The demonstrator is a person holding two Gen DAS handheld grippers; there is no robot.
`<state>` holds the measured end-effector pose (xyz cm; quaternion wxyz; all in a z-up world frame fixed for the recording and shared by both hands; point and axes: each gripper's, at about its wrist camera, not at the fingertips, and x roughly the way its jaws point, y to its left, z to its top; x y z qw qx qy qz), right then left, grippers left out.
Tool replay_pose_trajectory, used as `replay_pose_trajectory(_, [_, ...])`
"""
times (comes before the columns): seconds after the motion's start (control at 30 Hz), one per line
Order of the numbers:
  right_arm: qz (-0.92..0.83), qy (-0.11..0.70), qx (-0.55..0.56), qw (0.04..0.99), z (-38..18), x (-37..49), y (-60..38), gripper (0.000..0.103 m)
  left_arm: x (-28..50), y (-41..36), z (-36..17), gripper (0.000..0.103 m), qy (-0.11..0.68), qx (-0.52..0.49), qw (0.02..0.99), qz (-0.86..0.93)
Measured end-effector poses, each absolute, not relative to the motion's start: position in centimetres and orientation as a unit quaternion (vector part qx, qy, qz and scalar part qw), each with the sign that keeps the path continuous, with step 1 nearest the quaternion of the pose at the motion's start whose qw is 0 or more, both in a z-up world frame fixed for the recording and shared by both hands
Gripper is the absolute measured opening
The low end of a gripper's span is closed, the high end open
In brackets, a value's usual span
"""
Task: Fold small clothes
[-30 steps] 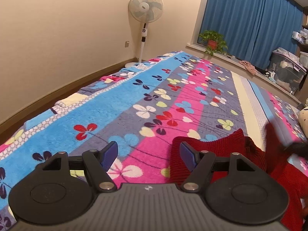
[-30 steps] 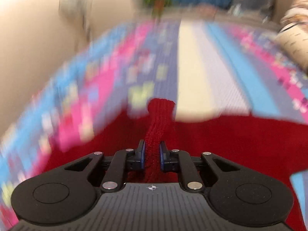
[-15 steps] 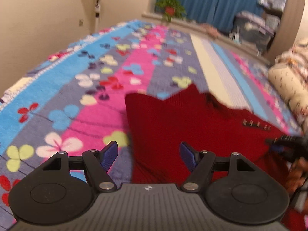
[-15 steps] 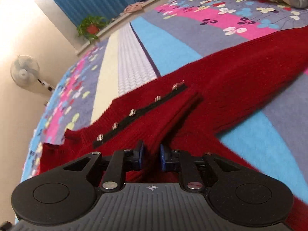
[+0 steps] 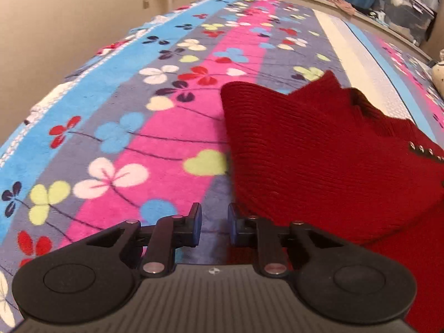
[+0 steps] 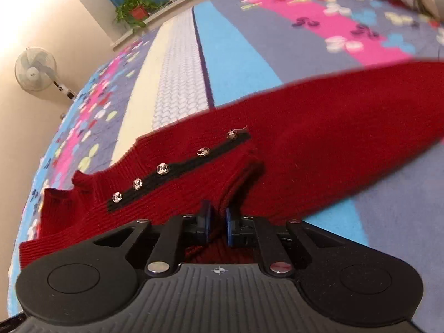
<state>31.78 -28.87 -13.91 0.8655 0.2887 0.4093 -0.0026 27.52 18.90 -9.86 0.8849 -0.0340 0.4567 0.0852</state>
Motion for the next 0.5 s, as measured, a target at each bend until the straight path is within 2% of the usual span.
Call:
replay_pose_trajectory(0.17, [0.005, 0.379, 0.236, 0.895, -10.3, 29.2, -29.1, 0.024, 26.5, 17.6, -7.5, 0.027, 0.391, -0.050, 0.919, 0.008])
replay_pose_trajectory(0.27, [0.025, 0.393, 0.193, 0.899, -9.3, 27.0, -29.7, 0.025, 27.1, 17.3, -10.5, 0.046, 0.464, -0.029, 0.885, 0.006])
replay_pose_trajectory(0.3, [0.032, 0.395, 0.177, 0.901, -8.9, 26.1, -30.0, 0.026, 27.0, 17.3, -10.8, 0.056, 0.466, -0.022, 0.884, 0.014])
replay_pose_trajectory(0.43, [0.065, 0.395, 0.124, 0.908, -7.3, 21.5, -31.7, 0.035, 25.9, 17.3, -7.8, 0.058, 0.408, -0.026, 0.912, 0.022])
replay_pose_trajectory(0.5, [0.080, 0.383, 0.101, 0.915, -6.5, 19.3, -32.7, 0.042, 24.6, 16.5, -5.9, 0.063, 0.366, -0.024, 0.930, 0.017])
